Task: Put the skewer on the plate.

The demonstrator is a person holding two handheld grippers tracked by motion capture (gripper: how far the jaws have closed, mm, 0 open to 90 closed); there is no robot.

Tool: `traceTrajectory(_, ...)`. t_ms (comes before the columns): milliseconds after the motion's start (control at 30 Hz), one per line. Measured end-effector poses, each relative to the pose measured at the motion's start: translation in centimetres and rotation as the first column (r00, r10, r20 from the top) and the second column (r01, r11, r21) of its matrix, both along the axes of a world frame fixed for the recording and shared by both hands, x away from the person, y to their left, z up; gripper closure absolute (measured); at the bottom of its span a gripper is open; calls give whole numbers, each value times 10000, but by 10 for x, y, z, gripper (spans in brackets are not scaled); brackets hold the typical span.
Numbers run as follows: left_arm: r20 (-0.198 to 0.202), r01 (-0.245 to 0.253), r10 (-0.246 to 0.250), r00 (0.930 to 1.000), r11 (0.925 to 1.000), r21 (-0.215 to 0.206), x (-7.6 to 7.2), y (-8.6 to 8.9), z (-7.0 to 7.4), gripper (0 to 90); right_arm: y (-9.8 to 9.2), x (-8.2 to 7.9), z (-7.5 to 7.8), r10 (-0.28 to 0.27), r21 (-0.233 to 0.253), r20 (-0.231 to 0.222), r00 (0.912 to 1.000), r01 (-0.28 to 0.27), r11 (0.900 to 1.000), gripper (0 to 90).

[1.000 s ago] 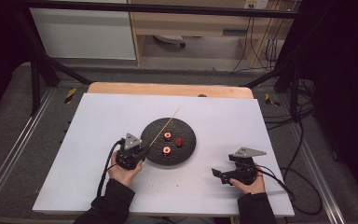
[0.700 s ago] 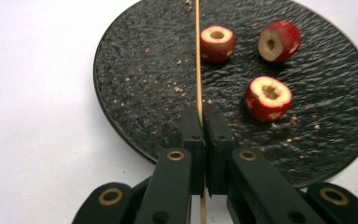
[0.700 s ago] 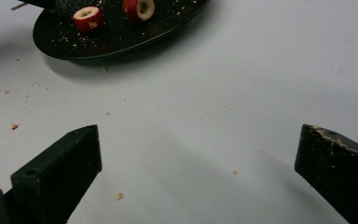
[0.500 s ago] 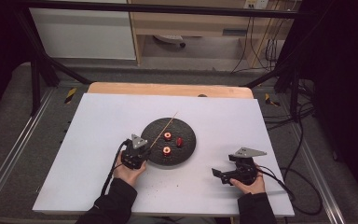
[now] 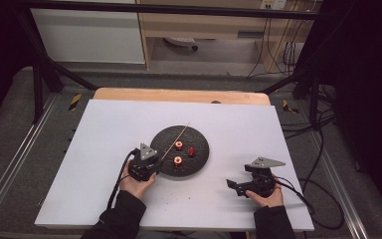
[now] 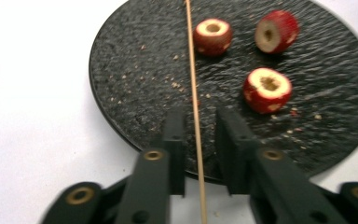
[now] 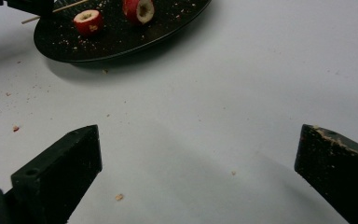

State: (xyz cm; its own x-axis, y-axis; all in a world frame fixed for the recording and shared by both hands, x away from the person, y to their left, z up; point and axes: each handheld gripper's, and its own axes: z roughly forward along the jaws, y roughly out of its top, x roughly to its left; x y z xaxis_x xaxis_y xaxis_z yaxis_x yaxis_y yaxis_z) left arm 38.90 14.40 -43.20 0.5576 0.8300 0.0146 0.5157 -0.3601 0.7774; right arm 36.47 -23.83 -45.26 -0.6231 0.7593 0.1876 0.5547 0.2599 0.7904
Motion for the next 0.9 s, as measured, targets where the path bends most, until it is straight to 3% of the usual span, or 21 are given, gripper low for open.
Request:
traceTrajectory(233, -54, 868, -869, 9962, 9962, -62, -5, 17, 9, 480, -1, 0, 1, -58, 28, 6, 10000, 58, 10000, 12)
traceTrajectory(433, -156, 1336, -1336, 9909, 9910, -42, -11, 34, 11, 305, -1, 0, 1, -33, -5, 25, 10000, 33, 10000, 10)
traceTrajectory(600, -235, 1466, -1468, 9889, 9892, -92, -18, 53, 7, 172, -1, 0, 1, -49, -1, 10, 10000, 49, 10000, 9)
traceTrajectory(900, -94, 1217, -1219, 9925, 9925, -150, -34, 90, 0, 56, -1, 0, 1, -38, 7, 4, 10000, 38, 10000, 8)
